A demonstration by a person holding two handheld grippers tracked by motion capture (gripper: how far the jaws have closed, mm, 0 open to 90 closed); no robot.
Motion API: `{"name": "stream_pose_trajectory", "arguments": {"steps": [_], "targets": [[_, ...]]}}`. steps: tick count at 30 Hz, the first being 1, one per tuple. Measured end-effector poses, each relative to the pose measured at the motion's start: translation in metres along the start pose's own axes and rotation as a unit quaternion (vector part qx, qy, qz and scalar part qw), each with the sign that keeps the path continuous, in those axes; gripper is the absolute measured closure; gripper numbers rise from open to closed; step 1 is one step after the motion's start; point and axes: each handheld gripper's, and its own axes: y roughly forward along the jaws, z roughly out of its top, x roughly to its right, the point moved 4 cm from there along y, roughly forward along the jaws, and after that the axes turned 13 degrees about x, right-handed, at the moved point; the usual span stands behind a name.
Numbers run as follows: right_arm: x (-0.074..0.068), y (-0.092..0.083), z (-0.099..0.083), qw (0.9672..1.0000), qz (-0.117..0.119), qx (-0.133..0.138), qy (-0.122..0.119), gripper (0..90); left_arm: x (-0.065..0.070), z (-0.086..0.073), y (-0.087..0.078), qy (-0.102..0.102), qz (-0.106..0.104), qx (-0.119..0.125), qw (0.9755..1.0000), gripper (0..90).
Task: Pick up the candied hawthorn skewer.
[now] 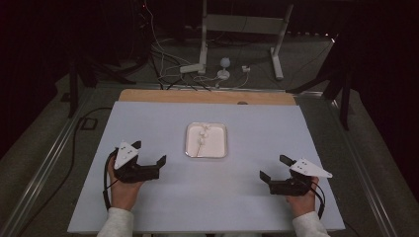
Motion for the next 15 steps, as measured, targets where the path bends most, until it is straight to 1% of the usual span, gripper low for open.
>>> {"name": "stream_pose_trajectory", "arguments": {"steps": [7,8,9,13,14,15], "targets": [[0.000,0.001,-0.001,1.0000,0.000,-0.004,0.001,0.0,0.006,0.001,0.024,0.004,-0.017,-0.012,0.9998,0.5],[0.000,0.001,-0.001,1.0000,0.000,-0.004,0.001,0.0,0.006,0.001,0.024,0.004,-0.017,-0.012,0.9998,0.5],[0.000,0.001,-0.001,1.0000,0.000,-0.004,0.001,0.0,0.008,0.001,0.030,0.005,-0.022,-0.017,0.9996,0.5],[0.000,0.001,-0.002,1.0000,0.000,-0.005,0.001,0.0,0.014,0.001,0.043,0.007,-0.029,-0.025,0.9992,0.6],[0.000,0.001,-0.002,1.0000,0.000,-0.006,0.001,0.0,0.014,0.001,0.043,0.007,-0.029,-0.025,0.9992,0.6],[0.000,0.001,-0.002,1.0000,0.000,-0.006,0.001,0.0,0.017,0.001,0.051,0.009,-0.031,-0.030,0.9990,0.6]]}}
